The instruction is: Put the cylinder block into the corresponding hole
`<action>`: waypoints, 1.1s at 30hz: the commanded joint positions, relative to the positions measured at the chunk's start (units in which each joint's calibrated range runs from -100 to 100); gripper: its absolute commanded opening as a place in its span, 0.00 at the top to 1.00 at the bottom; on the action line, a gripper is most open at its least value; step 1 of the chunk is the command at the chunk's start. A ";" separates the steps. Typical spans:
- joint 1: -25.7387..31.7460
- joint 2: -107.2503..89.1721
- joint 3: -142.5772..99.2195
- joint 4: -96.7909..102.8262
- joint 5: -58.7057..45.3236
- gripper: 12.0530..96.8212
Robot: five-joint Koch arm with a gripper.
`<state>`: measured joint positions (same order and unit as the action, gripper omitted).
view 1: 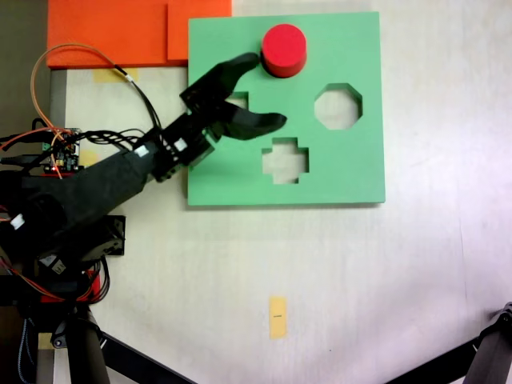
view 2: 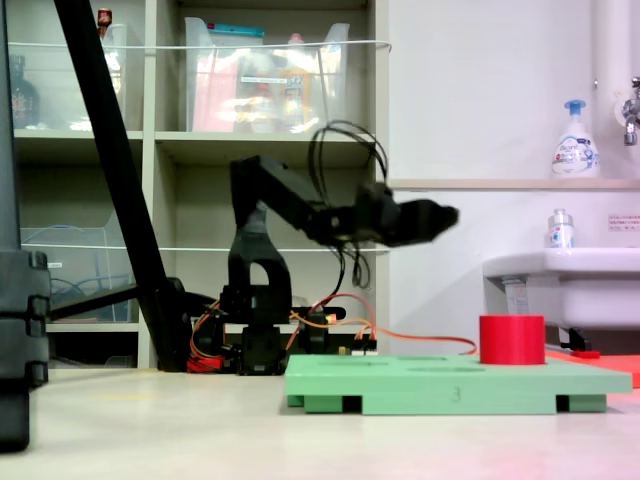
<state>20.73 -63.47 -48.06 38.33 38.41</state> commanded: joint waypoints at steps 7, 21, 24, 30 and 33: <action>-8.79 -36.53 -7.37 -19.89 -33.99 0.61; -24.42 -36.53 -33.19 -30.19 -44.49 0.61; -24.42 -36.53 -40.07 -39.14 -44.00 0.62; -22.86 -36.53 -51.94 -40.01 -44.00 0.62; -20.76 -36.53 -51.94 -37.80 -43.17 0.62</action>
<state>-1.15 -99.59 -95.98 0.54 -5.84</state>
